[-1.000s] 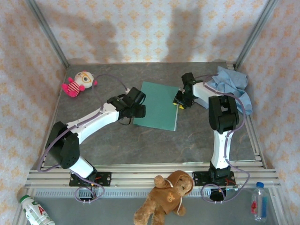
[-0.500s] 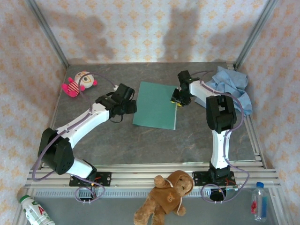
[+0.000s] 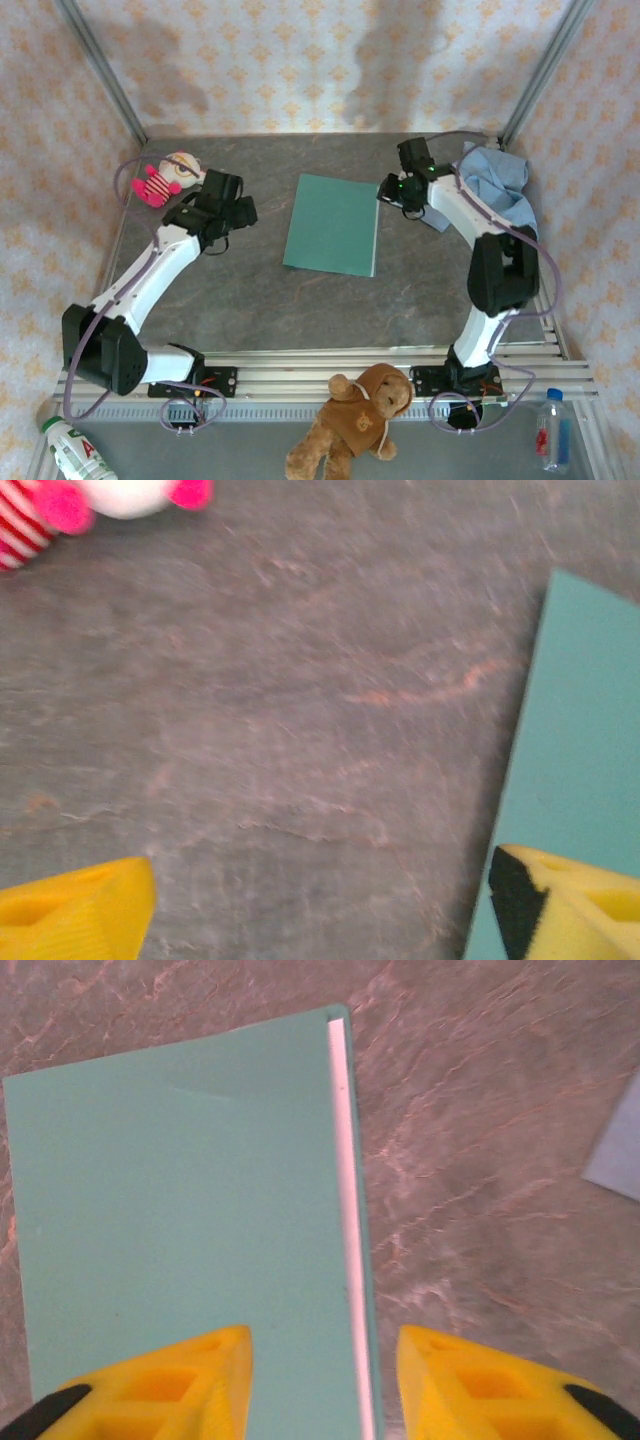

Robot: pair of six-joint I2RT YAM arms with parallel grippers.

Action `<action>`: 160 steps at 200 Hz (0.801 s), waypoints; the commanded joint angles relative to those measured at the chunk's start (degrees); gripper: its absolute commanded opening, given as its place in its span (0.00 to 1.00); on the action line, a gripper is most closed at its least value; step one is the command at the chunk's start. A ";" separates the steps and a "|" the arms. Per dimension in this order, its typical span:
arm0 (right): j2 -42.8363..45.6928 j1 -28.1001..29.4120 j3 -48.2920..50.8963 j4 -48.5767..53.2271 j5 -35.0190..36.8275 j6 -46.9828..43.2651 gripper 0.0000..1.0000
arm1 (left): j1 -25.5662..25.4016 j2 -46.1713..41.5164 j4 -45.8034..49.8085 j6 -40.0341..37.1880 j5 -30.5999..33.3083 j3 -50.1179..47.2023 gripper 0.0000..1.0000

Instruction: Put the files into the folder

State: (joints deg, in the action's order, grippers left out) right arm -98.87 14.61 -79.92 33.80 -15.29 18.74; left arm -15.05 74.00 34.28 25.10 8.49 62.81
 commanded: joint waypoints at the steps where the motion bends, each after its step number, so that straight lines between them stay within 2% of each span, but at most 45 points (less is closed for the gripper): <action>1: 8.51 -1.11 6.33 -5.36 9.09 -2.51 0.50 | 1.65 -4.10 -5.94 -3.56 10.75 -3.79 0.96; 9: 11.59 -1.48 9.69 -7.40 12.42 -3.18 0.54 | 2.11 -5.31 -8.06 -4.50 14.07 -5.68 1.00; 21: 16.24 -1.90 14.96 -10.74 17.50 -4.19 0.60 | 3.28 -7.05 -12.45 -5.30 18.23 -9.42 1.00; 46: 25.02 -2.95 25.40 -16.88 29.86 -4.66 0.80 | 6.40 -9.30 -26.77 -10.24 20.93 -19.83 1.00; 58: 28.52 -3.58 30.20 -19.74 35.20 -5.37 0.87 | 8.07 -9.87 -35.32 -12.10 19.37 -25.45 1.00; 80: 32.25 -4.53 38.73 -27.93 43.16 -8.11 0.94 | 11.54 -8.15 -42.64 -12.11 16.03 -31.14 1.00; 93: 32.91 -5.41 44.44 -35.59 44.97 -10.63 0.96 | 12.23 -5.81 -45.63 -12.76 16.05 -32.61 1.00; 113: 32.08 -6.84 50.47 -44.81 43.73 -13.30 0.99 | 13.27 -2.26 -51.03 -13.68 15.66 -34.33 1.00; 145: 26.27 -9.25 55.39 -57.09 41.68 -14.43 1.00 | 13.77 1.61 -59.60 -16.40 13.08 -36.04 1.00; 160: 26.10 -9.29 55.81 -59.36 39.59 -15.61 1.00 | 13.74 2.43 -62.92 -17.13 11.52 -36.51 1.00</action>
State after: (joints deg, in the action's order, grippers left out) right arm -72.01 5.72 -25.41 -12.93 24.18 5.91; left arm -1.72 75.57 -17.98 10.85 21.78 27.18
